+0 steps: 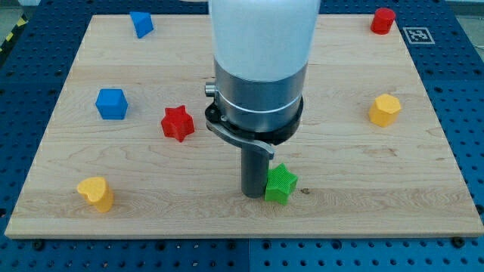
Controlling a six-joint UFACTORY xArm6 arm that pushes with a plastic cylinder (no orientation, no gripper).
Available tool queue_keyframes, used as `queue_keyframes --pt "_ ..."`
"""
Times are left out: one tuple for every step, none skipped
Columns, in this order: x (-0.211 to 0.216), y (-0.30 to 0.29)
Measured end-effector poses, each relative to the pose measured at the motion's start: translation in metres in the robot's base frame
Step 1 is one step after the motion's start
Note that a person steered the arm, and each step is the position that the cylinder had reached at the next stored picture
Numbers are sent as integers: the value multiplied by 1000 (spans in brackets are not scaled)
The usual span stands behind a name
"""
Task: Move your arm towards the red star
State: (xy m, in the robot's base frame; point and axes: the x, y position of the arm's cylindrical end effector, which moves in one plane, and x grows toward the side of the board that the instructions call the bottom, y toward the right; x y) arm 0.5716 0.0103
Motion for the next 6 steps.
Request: queue_keyframes --pt "0 0" --pt "-24 -1" --pt "-37 -1" --pt "-37 -1" --pt "-48 -32" --pt "-33 -68"
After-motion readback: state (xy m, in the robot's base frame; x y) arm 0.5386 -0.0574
